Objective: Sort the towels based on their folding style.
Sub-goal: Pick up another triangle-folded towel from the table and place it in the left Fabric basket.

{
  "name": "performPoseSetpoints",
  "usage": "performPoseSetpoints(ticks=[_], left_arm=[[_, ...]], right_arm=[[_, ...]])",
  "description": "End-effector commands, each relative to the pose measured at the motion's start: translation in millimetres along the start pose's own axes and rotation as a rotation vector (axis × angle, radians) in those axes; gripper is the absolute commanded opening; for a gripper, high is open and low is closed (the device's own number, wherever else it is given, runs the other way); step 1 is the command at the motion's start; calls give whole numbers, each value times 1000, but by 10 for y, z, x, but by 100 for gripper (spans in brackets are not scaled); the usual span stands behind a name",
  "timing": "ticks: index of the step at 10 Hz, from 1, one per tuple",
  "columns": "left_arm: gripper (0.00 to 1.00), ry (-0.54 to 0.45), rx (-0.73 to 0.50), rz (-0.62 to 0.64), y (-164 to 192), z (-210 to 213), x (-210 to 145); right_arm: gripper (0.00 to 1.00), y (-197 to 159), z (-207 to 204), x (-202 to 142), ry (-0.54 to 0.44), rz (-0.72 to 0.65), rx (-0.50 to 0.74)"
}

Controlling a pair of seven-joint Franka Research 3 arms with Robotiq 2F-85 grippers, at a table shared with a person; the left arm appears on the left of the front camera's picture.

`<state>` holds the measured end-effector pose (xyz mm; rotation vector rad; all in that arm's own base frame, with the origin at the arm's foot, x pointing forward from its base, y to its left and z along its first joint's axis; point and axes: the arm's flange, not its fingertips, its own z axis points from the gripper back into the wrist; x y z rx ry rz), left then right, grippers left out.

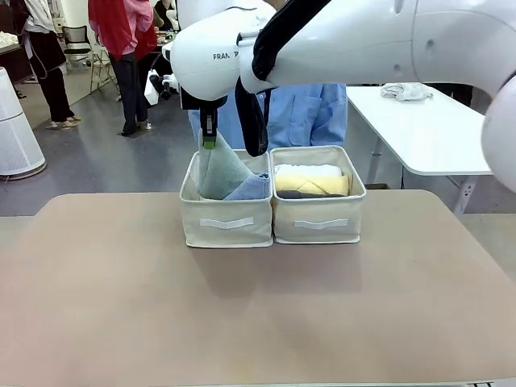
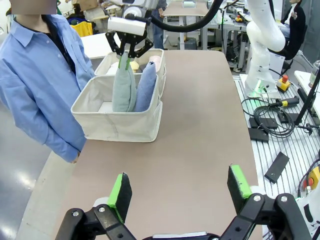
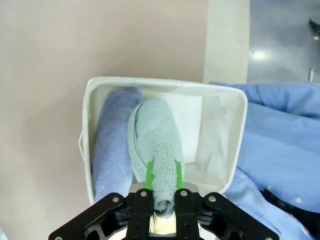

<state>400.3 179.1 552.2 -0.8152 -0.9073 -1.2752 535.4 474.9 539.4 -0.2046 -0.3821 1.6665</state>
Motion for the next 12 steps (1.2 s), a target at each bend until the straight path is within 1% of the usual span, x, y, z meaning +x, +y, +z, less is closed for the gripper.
performPoseSetpoints(ticks=[1, 5, 7, 10, 12], left_arm=[[100, -4, 0, -8, -10, 5, 9], [100, -4, 0, -8, -10, 5, 9], [100, -4, 0, -8, -10, 5, 9], [100, -4, 0, -8, -10, 5, 9], [100, -4, 0, -8, -10, 5, 9]], right_arm=[[15, -165, -51, 136, 14, 2, 5], [15, -387, -452, 91, 20, -149, -51], [15, -417, -546, 79, 14, -159, -54], [15, -379, -726, 88, -22, -137, 22], [15, -359, -831, 92, -9, -142, 46]])
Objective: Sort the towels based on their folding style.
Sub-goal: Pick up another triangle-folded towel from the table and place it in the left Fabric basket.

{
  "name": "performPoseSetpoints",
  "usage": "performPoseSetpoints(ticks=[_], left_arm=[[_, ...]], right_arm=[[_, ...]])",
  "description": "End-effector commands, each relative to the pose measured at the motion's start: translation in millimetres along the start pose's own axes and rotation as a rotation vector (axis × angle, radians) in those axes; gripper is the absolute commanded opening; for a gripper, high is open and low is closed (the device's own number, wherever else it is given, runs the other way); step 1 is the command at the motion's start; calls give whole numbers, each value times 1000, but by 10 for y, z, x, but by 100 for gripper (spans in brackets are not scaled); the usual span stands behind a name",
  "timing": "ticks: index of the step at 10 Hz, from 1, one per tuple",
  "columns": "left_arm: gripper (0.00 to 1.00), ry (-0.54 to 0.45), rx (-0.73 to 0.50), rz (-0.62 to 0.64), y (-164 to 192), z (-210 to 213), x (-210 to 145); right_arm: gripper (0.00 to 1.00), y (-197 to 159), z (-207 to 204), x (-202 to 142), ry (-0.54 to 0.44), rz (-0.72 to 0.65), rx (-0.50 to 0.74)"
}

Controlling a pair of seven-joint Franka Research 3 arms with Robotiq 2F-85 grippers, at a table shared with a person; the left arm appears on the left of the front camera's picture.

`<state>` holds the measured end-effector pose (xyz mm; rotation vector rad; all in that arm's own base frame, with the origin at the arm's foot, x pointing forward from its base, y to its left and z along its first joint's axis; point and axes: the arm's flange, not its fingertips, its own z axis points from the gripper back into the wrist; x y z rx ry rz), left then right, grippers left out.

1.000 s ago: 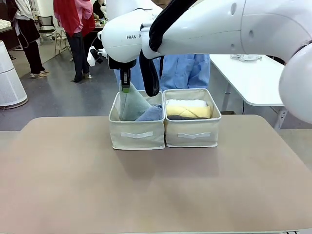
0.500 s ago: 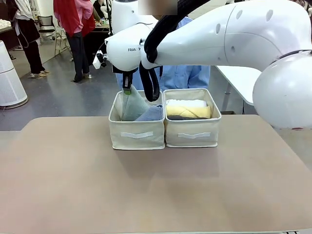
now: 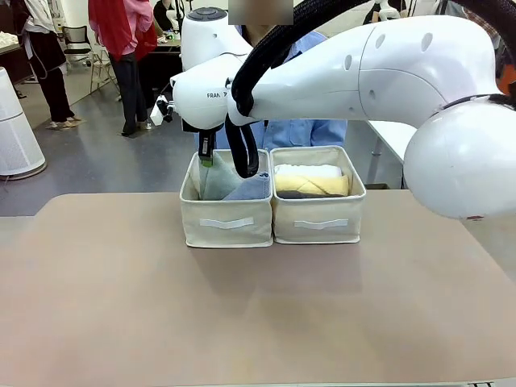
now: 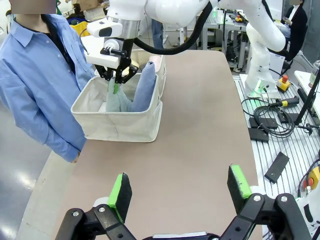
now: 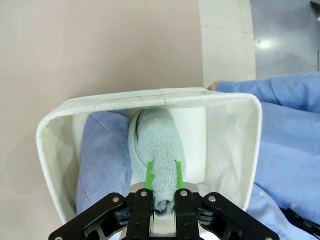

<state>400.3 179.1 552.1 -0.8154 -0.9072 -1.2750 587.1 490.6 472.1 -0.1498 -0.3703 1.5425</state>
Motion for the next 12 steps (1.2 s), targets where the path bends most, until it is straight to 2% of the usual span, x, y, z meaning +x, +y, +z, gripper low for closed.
performPoseSetpoints(ticks=[1, 6, 9, 10, 11, 12], left_arm=[[100, -3, 0, -8, -10, 6, 10], [100, -3, 0, -8, -10, 6, 10], [100, -3, 0, -8, -10, 6, 10], [100, -3, 0, -8, -10, 6, 10], [100, -3, 0, -8, -10, 6, 10], [100, -3, 0, -8, -10, 6, 10]], right_arm=[[15, -89, -58, 69, 4, -11, 33], [15, -80, -192, 47, -13, -10, 108], [100, -79, -189, 54, -25, 5, 128], [76, -76, -176, 62, -28, 10, 127], [100, -75, -156, 64, -31, 11, 122], [100, -71, -131, 58, -35, 13, 116]])
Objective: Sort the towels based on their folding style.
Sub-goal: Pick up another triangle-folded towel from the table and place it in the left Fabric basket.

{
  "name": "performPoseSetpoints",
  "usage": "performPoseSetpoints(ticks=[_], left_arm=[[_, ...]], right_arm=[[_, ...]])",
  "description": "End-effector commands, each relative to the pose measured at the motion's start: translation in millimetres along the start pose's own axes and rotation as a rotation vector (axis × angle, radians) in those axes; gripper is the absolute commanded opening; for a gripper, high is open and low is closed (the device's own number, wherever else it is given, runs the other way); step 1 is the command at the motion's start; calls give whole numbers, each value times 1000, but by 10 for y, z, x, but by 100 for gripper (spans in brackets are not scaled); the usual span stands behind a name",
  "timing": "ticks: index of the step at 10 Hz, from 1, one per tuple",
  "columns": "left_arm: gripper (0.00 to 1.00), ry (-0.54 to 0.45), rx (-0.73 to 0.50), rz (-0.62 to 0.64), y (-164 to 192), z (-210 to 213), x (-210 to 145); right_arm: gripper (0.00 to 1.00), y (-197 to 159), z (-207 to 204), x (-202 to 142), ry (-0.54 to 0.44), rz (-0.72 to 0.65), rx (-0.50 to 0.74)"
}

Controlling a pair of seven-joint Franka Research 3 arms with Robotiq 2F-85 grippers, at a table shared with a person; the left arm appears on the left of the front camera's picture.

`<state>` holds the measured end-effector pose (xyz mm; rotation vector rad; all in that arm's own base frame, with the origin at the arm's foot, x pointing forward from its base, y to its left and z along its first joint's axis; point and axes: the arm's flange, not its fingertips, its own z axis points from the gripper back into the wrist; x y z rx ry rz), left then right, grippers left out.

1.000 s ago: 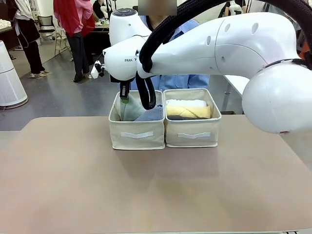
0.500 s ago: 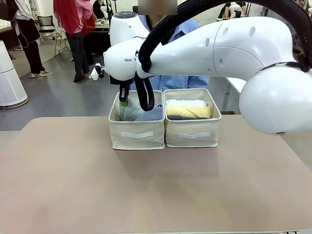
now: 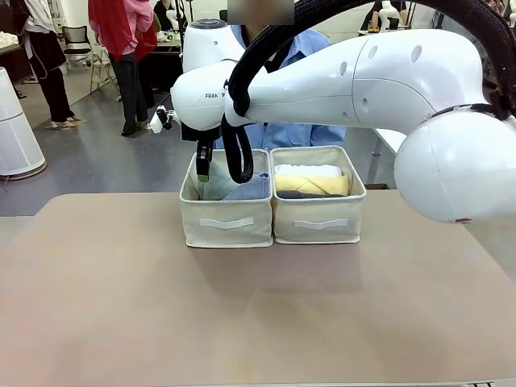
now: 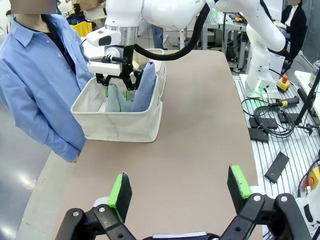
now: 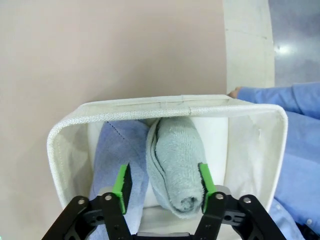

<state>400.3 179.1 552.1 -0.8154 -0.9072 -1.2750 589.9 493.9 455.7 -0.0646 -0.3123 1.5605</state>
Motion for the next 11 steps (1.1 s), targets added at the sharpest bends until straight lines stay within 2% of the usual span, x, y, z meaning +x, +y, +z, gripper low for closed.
performPoseSetpoints(ticks=[1, 9, 11], left_arm=[[100, -3, 0, -8, -10, 6, 10], [100, -3, 0, -8, -10, 6, 10], [100, -3, 0, -8, -10, 6, 10]], right_arm=[[100, -89, 57, 44, -20, 13, 21], [100, -41, 295, 57, -26, 33, -35], [100, 95, 652, -98, 1, 45, -84]])
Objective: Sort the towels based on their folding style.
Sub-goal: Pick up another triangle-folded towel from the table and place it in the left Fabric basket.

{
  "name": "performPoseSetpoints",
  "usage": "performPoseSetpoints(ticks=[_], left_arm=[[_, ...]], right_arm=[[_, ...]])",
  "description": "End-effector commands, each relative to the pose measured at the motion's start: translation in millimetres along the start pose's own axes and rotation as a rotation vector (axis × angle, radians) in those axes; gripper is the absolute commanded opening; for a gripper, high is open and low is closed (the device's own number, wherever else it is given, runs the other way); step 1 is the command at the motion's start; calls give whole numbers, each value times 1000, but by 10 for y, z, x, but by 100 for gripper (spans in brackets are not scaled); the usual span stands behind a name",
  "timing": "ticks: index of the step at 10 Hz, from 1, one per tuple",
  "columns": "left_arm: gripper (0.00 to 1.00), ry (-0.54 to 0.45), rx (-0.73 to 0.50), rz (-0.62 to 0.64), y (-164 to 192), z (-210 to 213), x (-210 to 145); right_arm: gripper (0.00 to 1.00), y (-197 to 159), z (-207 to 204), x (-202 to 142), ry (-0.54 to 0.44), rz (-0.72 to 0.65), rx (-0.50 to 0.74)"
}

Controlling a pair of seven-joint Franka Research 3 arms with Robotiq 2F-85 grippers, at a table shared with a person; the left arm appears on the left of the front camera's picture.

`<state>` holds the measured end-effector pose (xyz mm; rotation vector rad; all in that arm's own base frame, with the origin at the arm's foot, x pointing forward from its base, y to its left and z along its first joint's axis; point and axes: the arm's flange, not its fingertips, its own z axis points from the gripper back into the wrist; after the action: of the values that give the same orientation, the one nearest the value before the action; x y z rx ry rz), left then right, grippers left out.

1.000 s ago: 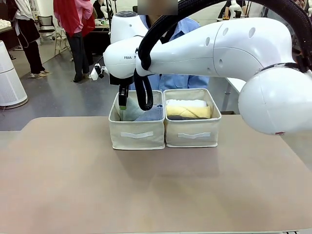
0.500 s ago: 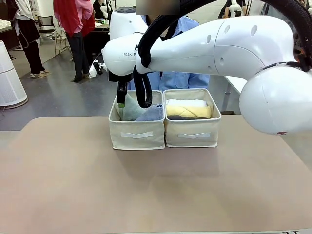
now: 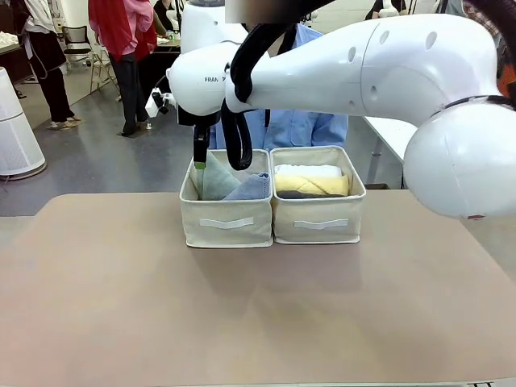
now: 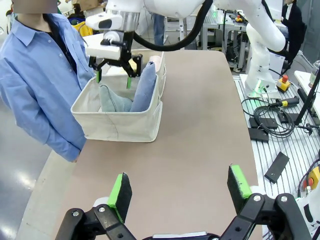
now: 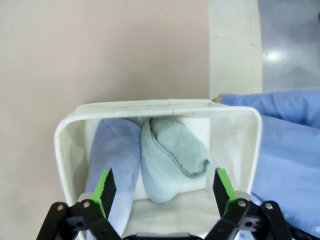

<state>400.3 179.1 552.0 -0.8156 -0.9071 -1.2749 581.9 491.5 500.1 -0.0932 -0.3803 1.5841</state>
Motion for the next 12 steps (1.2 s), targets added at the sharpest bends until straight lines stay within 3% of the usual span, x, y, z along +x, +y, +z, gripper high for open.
performPoseSetpoints(ticks=[1, 3, 6, 8, 10, 12], left_arm=[[100, -3, 0, -8, -10, 6, 11], [100, -3, 0, -8, -10, 6, 11], [100, -3, 0, -8, -10, 6, 11], [100, -3, 0, -8, -10, 6, 11], [100, -3, 0, -8, -10, 6, 11], [100, -3, 0, -8, -10, 6, 11]], right_arm=[[100, 194, 453, -320, 34, -3, -61], [100, 471, 879, -849, 78, -44, -106], [100, 911, 1149, -1659, 108, -141, -103], [100, 1114, 1357, -2232, 66, -255, -150], [100, 1172, 1418, -2478, 15, -306, -171], [100, 1062, 1493, -2437, 72, -320, -155]])
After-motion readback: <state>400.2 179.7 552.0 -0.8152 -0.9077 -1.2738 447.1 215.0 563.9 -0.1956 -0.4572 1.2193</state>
